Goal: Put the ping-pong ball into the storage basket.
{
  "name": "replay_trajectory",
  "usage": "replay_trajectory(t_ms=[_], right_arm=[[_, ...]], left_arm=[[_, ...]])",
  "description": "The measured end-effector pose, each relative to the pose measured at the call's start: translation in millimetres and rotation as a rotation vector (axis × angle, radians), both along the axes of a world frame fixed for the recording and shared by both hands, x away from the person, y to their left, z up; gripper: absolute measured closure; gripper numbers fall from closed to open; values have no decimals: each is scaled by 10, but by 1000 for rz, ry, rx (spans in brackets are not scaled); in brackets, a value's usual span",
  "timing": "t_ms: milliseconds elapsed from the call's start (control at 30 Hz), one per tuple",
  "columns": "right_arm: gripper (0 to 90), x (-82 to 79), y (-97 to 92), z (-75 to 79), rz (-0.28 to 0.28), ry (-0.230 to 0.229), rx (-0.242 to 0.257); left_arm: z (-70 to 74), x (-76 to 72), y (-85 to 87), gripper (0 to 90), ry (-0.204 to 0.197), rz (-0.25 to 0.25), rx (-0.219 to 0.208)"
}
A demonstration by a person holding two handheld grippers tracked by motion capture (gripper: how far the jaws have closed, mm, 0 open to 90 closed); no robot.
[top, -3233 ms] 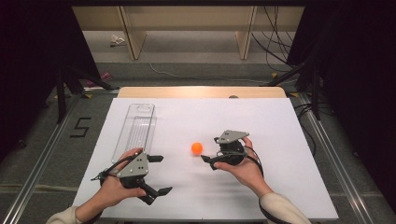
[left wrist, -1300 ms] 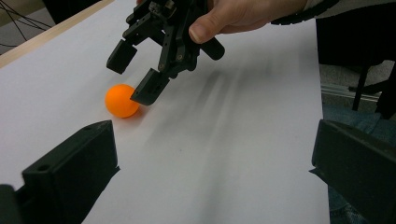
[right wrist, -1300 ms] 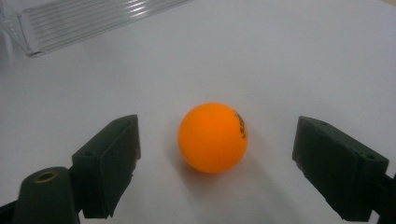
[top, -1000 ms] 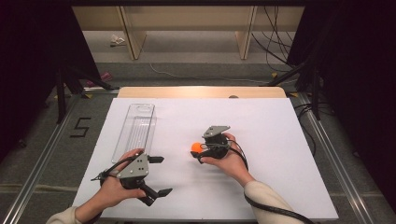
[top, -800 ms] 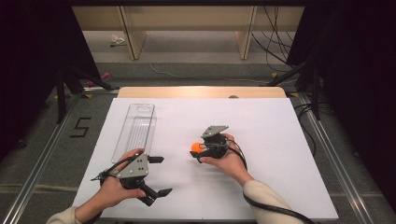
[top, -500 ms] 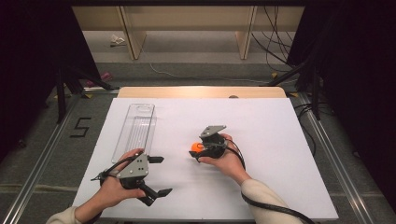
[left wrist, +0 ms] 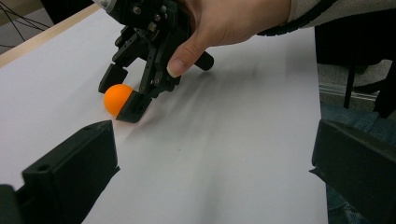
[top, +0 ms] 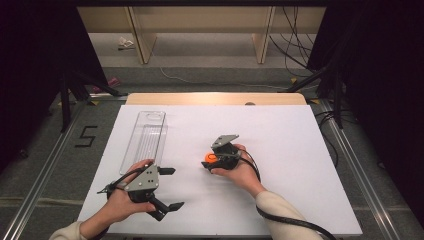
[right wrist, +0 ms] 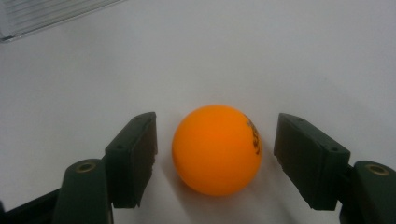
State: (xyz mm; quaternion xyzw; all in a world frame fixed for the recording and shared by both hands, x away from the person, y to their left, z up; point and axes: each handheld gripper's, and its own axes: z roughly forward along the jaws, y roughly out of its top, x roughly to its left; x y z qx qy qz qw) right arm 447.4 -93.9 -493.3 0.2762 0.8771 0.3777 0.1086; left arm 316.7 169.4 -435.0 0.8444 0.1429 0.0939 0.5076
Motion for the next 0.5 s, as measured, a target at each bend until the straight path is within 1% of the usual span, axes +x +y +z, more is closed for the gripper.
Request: replay_trajectory(t_ms=[100, 333, 400, 500], right_arm=[[356, 1, 9, -8, 9, -1, -6], [399, 4, 24, -21, 11, 0, -16], [427, 6, 30, -26, 17, 0, -17], [440, 5, 40, -29, 21, 1, -20]], left_arm=[[1, 1, 3, 0, -2, -1, 3], [1, -1, 5, 0, 0, 1, 0], [2, -1, 5, 0, 0, 1, 0], [2, -1, 5, 0, 0, 1, 0]])
